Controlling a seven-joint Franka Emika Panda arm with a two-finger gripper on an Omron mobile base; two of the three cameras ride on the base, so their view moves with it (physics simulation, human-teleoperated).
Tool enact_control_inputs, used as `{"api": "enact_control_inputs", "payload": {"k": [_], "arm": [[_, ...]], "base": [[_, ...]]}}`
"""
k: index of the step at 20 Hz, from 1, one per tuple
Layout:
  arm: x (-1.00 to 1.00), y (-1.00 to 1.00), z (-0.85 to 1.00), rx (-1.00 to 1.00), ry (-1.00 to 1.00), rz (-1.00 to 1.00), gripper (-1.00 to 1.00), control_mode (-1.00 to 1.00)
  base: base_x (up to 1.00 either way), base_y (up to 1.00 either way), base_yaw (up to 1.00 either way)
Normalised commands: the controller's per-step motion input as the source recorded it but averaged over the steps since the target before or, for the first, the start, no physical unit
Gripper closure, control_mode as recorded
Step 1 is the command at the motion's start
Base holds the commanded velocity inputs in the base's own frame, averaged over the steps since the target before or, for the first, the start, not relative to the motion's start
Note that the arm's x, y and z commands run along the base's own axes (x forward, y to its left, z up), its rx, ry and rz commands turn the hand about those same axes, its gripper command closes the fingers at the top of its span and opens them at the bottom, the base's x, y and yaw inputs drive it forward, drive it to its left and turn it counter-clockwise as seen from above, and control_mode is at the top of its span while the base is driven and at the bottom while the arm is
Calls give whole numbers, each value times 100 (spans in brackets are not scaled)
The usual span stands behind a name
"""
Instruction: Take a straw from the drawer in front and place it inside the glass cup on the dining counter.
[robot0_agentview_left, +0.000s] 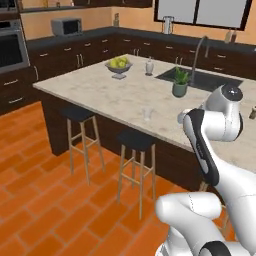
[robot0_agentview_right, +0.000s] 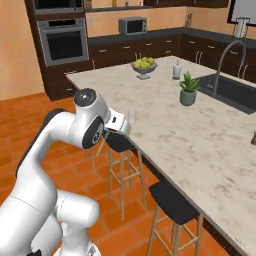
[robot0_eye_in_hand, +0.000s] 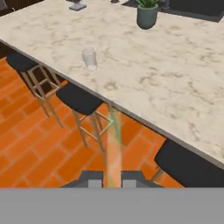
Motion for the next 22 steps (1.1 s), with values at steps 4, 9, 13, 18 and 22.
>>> {"api": "enact_control_inputs", "payload": {"k": [4, 9, 13, 18, 22], "arm": [[0, 0, 0, 0, 0, 0, 100, 100], [0, 0, 0, 0, 0, 0, 100, 100], [0, 0, 0, 0, 0, 0, 100, 100], [0, 0, 0, 0, 0, 0, 100, 100], [0, 0, 0, 0, 0, 0, 100, 100]], "base": [[59, 78, -63], [50, 86, -60], [49, 88, -59], [59, 84, -57], [83, 35, -42]]}}
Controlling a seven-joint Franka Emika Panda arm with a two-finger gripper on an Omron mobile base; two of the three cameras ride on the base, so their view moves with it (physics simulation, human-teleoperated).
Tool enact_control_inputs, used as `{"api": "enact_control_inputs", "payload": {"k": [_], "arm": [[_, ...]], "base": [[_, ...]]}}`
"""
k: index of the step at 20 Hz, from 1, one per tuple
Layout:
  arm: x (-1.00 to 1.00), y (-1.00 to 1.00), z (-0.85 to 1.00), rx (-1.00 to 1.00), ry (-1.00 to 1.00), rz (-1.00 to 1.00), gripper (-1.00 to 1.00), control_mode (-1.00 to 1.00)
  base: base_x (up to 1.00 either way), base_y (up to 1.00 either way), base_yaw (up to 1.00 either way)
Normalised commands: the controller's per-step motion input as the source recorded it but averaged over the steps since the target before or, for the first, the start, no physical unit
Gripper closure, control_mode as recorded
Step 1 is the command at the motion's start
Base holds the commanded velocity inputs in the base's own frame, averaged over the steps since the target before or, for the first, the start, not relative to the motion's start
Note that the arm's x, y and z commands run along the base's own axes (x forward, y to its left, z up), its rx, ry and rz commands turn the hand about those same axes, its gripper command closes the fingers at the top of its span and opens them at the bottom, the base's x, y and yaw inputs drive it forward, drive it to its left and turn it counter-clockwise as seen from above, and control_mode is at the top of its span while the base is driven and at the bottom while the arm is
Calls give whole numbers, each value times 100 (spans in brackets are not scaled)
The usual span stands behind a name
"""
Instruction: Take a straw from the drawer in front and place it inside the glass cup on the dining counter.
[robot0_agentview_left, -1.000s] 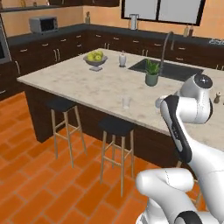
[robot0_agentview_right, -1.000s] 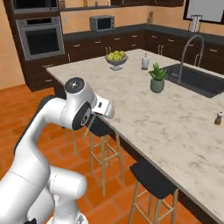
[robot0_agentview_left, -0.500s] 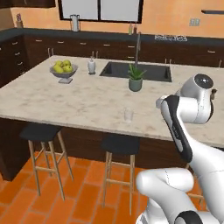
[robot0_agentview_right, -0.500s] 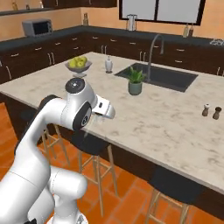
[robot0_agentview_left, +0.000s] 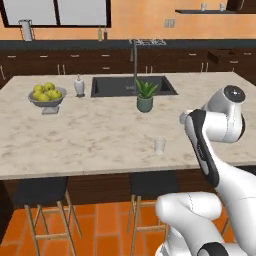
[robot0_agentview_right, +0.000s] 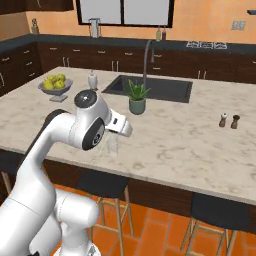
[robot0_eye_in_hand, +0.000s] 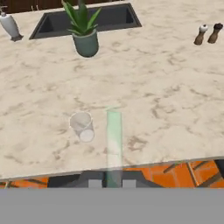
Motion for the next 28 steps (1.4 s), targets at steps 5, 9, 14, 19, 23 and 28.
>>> {"api": "enact_control_inputs", "payload": {"k": [5, 9, 14, 19, 23, 28], "arm": [[0, 0, 0, 0, 0, 0, 100, 100], [34, 1, 0, 5, 3, -1, 100, -100], [-9, -7, 19, 30, -12, 21, 100, -100], [-15, -8, 10, 35, -17, 48, 100, -100], [0, 0, 0, 28, -24, 56, 100, -100], [0, 21, -8, 15, -23, 57, 100, -100]], "base": [[100, 21, -27], [50, 9, -7], [0, 0, 0], [0, 0, 0], [0, 0, 0], [0, 0, 0]]}}
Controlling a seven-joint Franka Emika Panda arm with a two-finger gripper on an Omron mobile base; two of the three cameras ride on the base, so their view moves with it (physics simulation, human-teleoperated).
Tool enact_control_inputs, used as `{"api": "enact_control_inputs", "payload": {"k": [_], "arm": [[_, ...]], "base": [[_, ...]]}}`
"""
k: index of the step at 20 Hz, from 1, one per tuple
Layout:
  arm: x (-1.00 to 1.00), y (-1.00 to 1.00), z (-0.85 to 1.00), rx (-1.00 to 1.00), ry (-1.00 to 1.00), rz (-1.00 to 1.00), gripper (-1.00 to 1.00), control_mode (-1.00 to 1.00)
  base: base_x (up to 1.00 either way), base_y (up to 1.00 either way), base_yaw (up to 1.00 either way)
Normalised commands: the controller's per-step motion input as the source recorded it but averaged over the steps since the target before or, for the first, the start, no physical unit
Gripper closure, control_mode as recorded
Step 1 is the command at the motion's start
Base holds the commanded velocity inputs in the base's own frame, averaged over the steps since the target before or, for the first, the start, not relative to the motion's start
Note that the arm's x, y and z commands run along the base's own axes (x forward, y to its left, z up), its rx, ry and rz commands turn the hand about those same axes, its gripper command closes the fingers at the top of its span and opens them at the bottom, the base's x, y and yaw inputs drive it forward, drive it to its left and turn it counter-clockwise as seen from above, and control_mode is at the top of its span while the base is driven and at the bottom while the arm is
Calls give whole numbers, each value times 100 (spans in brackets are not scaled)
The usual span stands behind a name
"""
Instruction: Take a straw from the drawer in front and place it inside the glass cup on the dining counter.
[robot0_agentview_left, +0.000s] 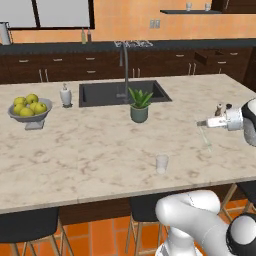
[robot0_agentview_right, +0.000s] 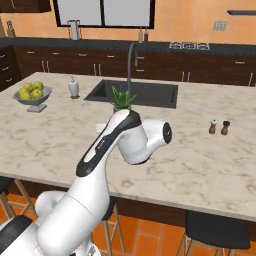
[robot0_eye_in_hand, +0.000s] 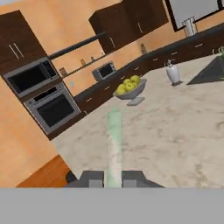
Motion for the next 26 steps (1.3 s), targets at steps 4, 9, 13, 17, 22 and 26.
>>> {"api": "enact_control_inputs", "payload": {"k": [4, 9, 13, 17, 22, 26], "arm": [[0, 59, -4, 13, -13, 46, 100, -100], [-16, 52, 0, 16, -41, 24, 100, -100], [-10, 39, -6, 21, -22, 11, 100, -100], [-1, 39, -21, 19, -10, 4, 100, -100], [10, 1, -21, 14, -2, 1, 100, -100], [8, 0, -29, 8, -1, 0, 100, -100]], "base": [[0, 0, 0], [0, 0, 0], [0, 0, 0], [0, 0, 0], [0, 0, 0], [0, 0, 0]]}}
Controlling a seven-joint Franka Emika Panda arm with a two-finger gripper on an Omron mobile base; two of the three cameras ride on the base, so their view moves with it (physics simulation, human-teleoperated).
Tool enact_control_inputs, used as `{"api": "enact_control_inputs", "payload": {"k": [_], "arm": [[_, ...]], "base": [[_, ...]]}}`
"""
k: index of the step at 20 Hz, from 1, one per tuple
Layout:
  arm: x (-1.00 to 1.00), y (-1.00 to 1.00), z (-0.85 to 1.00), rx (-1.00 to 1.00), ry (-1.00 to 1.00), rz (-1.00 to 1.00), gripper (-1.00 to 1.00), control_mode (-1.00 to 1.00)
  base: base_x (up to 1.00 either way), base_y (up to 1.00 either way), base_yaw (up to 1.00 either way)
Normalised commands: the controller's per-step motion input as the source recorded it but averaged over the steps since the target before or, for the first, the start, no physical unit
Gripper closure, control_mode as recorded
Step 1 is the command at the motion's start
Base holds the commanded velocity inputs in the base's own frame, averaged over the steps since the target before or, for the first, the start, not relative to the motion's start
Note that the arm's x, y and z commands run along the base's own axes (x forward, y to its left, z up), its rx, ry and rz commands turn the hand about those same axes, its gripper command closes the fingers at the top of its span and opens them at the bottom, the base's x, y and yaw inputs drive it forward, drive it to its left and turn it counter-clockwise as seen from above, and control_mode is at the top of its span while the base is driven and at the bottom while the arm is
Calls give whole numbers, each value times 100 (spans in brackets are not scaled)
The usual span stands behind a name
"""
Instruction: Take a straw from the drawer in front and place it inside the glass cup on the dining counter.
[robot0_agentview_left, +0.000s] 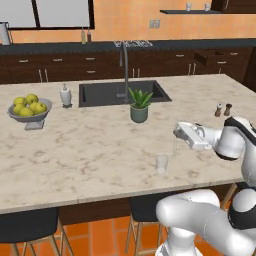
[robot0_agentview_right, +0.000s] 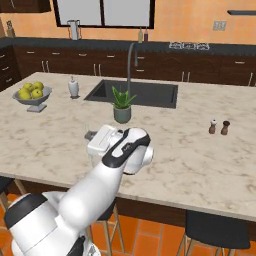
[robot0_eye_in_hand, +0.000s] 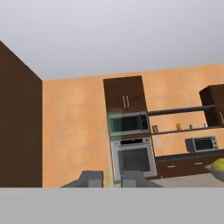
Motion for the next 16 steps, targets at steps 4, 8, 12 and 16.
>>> {"api": "enact_control_inputs", "payload": {"k": [4, 8, 12, 16], "arm": [[28, 0, -37, 1, -6, 0, 100, -100], [38, 1, -29, 0, -13, 1, 100, -100], [33, 4, -20, 0, -18, 3, 100, -100], [11, 0, -16, 0, -23, 5, 100, -100]], "base": [[0, 0, 0], [0, 0, 0], [0, 0, 0], [0, 0, 0]]}}
